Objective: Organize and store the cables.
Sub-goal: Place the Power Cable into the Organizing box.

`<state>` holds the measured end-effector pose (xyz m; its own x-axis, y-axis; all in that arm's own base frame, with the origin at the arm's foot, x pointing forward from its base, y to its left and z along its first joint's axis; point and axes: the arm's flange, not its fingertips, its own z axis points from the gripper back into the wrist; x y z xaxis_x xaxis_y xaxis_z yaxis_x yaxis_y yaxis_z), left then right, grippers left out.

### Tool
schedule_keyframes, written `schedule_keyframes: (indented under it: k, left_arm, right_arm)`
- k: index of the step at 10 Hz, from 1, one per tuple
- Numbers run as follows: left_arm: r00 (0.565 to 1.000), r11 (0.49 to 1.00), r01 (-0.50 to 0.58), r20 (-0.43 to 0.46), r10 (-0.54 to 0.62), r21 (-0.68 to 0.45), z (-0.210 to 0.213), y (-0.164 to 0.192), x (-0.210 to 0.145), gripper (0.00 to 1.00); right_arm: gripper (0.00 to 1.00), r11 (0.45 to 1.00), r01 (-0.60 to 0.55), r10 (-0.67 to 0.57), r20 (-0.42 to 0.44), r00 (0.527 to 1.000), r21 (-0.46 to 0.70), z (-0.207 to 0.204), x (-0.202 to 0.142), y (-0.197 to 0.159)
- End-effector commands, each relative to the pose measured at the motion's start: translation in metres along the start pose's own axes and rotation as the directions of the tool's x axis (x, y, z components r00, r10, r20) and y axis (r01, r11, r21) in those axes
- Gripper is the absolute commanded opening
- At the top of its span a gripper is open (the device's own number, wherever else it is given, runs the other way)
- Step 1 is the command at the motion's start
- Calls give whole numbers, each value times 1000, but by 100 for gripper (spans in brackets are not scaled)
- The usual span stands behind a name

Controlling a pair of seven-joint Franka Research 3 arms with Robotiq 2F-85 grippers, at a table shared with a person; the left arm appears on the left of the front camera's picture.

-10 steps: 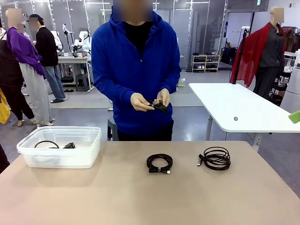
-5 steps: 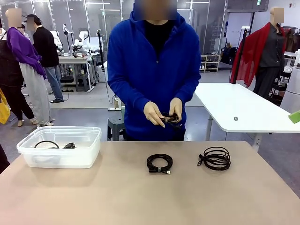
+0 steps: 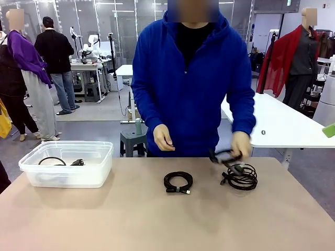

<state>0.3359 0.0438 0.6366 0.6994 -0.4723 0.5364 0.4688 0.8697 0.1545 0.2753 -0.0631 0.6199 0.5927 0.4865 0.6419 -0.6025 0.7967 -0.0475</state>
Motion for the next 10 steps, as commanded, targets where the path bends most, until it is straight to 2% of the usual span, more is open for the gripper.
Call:
schedule_keyframes:
  k: [1, 10]
  left_arm:
    - [1000, 1000, 7, 2, -7, -2, 0, 0, -2, 100]
    - [1000, 1000, 7, 2, -7, -2, 0, 0, -2, 100]
  right_arm:
    - [100, 1000, 0, 0, -1, 1000, 0, 0, 0, 0]
    - [100, 1000, 0, 0, -1, 1000, 0, 0, 0, 0]
